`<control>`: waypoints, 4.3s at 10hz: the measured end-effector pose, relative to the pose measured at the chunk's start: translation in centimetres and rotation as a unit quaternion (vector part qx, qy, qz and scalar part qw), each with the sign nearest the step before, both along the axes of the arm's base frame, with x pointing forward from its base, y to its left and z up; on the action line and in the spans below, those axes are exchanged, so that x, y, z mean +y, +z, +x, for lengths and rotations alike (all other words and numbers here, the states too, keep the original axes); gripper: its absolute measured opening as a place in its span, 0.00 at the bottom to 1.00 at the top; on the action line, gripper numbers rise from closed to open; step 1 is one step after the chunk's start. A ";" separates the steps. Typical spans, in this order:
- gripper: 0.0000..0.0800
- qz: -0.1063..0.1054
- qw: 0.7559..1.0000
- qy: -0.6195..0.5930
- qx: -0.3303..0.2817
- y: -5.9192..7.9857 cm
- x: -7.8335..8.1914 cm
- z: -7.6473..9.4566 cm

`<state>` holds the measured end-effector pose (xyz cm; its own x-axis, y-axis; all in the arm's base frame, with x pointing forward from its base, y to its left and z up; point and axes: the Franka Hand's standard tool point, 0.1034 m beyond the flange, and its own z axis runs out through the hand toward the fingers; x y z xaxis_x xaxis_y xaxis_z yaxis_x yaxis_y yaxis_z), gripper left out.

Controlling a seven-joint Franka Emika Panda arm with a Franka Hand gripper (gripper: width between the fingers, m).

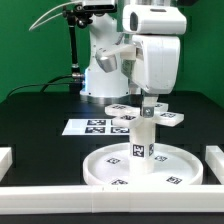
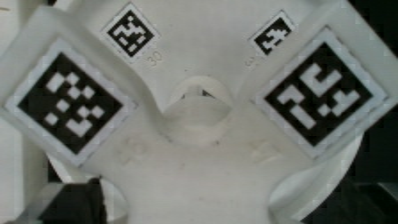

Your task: Assemble round table

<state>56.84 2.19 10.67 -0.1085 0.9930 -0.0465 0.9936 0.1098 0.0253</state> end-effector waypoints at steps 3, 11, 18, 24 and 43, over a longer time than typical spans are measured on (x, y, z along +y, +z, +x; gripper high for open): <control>0.81 -0.001 1.000 -0.002 0.004 -0.5 -0.3 -0.1; 0.55 -0.001 1.000 -0.014 0.005 -0.7 -0.5 -0.2; 0.56 0.002 0.981 -0.196 0.006 -0.6 -0.5 -0.3; 0.56 0.004 0.921 -0.390 0.000 -0.7 -0.9 -0.4; 0.56 0.042 0.415 -0.909 0.016 -0.7 0.6 -0.2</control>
Offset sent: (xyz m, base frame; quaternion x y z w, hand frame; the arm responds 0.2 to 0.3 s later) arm -0.0010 -0.0003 -0.0045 -0.0021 0.0085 0.0021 1.0000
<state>56.64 2.76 9.98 0.8242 -0.5655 -0.0305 -0.5662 -0.8218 -0.0633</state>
